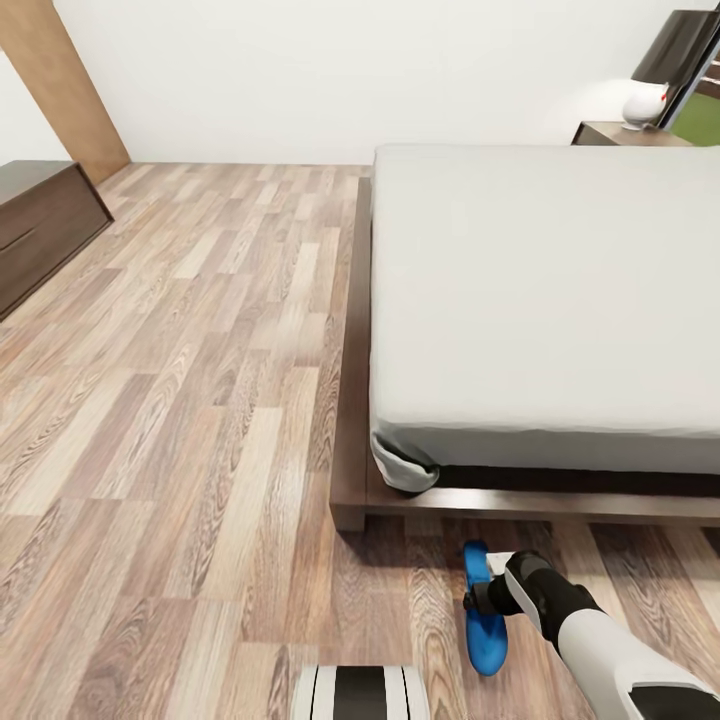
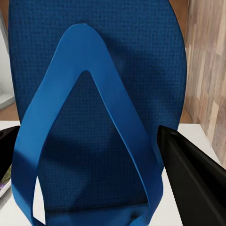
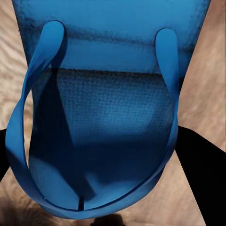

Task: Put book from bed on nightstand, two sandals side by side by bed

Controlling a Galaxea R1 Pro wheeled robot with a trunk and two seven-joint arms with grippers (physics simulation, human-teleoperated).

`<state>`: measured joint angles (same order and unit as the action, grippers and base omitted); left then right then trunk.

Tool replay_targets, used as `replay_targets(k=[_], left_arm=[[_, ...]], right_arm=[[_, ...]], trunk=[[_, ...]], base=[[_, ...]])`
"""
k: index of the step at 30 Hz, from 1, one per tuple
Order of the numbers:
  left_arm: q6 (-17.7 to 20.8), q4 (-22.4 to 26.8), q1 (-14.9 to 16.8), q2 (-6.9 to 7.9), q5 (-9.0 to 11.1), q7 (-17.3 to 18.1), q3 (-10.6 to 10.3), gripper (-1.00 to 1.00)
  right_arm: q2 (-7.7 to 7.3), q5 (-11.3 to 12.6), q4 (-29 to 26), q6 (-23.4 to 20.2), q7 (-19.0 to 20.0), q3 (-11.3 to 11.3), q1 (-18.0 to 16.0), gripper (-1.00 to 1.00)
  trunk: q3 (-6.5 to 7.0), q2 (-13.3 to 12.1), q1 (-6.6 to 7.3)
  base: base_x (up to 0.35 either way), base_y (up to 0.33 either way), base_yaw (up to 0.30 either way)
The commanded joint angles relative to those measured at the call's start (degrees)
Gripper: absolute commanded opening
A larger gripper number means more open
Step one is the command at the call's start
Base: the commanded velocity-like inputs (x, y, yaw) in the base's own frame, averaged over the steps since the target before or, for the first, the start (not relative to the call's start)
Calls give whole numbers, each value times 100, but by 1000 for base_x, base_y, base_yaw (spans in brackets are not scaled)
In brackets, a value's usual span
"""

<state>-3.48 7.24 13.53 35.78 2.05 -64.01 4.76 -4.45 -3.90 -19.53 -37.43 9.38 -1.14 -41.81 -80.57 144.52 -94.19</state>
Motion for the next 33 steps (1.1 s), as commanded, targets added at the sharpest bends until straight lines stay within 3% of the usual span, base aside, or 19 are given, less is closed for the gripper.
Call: replay_targets(k=[1, 22, 33], left_arm=[[-34, 6, 0, 0, 20, 0, 16, -100], [-30, -1, 0, 4, 21, 5, 16, -100], [-30, -3, 0, 6, 15, 5, 16, -100]], right_arm=[[-3, -41, -12, -20, 37, -10, 0, -100], [5, -41, -76, 52, 38, -9, -49, -100], [13, -41, -80, 52, 38, -9, -118, -100]], trunk=[[-27, 3, -1], [-93, 7, -9], [-226, 15, -24]], base=[[0, 0, 0], [0, 0, 0], [0, 0, 0]])
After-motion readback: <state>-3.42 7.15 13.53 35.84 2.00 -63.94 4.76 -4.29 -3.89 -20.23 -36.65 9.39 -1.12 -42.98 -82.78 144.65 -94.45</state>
